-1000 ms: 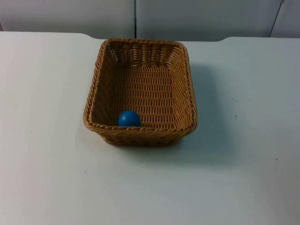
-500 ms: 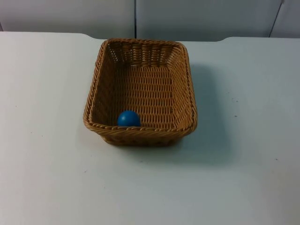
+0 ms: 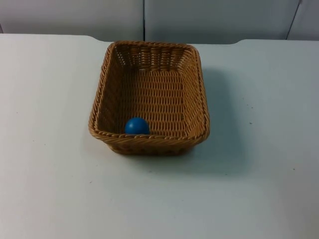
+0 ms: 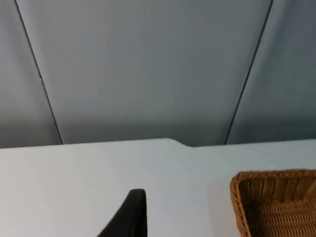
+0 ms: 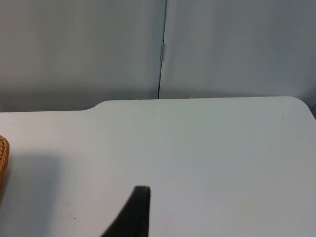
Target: Pick up the basket with the left hand and place the ball into the basket with the right hand.
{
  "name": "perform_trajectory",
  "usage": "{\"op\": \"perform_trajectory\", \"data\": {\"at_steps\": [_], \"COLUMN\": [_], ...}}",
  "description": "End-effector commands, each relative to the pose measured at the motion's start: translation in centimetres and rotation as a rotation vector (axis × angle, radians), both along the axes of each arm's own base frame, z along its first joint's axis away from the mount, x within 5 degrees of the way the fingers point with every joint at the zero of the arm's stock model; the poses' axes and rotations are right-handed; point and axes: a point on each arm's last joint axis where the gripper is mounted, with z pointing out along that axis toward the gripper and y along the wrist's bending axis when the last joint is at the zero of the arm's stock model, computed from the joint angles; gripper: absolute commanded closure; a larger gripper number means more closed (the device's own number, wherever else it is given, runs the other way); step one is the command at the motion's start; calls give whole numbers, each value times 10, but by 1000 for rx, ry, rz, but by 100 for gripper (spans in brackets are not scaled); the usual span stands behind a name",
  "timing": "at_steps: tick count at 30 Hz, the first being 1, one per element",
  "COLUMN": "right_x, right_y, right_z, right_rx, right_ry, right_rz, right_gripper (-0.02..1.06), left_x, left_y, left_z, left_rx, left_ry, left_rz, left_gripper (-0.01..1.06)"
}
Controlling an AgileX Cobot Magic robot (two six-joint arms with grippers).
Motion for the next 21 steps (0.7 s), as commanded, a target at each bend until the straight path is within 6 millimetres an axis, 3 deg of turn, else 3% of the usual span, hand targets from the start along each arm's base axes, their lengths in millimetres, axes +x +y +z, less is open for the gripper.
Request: {"op": "perform_trajectory", "data": {"at_steps": [1, 5, 10, 13, 14, 15, 18, 19, 21], "right_x": [2, 1, -11, -48, -48, -62, -103, -103, -132], "right_y": [1, 1, 4, 0, 0, -2, -11, -11, -16], "right_z": [-1, -1, -12, -22, -22, -22, -16, -16, -14], "right_rx": [8, 8, 12, 35, 35, 35, 11, 11, 51], "right_ry": [-8, -7, -13, -23, -23, -36, -119, -119, -190], "right_rz": [7, 7, 36, 21, 21, 10, -29, -29, -68], "right_gripper": [9, 9, 9, 10, 10, 10, 10, 10, 10], "left_x": [-8, -20, -49, -96, -96, -109, -161, -161, -188], "left_y": [5, 8, 13, 20, 20, 22, 31, 31, 36], "left_z": [9, 7, -15, -23, -23, -26, -30, -30, -32], "left_rx": [-30, 33, 70, 59, 59, 56, 80, 80, 87], "left_ry": [-40, -21, 6, -49, -49, -68, -156, -156, -156], "left_rz": [16, 5, -6, -5, -5, -4, -8, -8, 6], "left_gripper": [0, 0, 0, 0, 0, 0, 0, 0, 0]}}
